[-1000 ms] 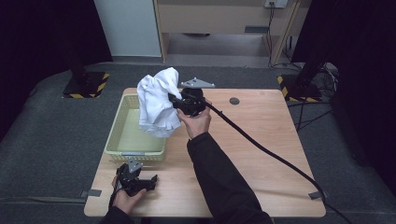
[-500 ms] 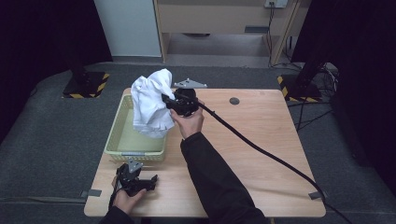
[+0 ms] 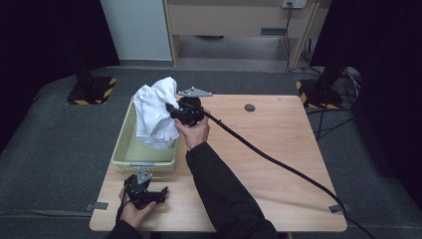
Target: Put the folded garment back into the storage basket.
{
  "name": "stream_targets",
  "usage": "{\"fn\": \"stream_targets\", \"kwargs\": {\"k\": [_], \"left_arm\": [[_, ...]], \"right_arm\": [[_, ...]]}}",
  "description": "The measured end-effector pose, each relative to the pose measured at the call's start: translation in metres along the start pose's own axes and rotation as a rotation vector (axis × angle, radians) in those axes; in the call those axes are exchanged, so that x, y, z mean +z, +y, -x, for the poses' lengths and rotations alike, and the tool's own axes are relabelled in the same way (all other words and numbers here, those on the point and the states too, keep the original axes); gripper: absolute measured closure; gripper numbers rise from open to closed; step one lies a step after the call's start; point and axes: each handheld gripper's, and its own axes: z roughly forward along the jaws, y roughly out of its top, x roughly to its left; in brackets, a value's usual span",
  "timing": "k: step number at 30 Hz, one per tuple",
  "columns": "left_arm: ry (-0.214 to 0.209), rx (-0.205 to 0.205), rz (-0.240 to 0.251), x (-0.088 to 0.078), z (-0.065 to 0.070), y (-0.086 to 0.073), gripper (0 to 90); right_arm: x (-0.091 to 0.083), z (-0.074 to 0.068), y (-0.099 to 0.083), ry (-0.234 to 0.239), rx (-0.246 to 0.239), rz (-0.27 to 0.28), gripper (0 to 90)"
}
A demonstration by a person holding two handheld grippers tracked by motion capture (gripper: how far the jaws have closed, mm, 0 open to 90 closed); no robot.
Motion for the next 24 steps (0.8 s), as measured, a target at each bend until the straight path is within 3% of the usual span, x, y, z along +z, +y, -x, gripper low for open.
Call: {"fn": "stream_targets", "kwargs": {"k": [24], "left_arm": [[0.0, 0.0, 0.0, 0.0, 0.0, 0.0, 0.0]], "right_arm": [[0.025, 0.0, -0.025, 0.022, 0.024, -0.001, 72.1]]}}
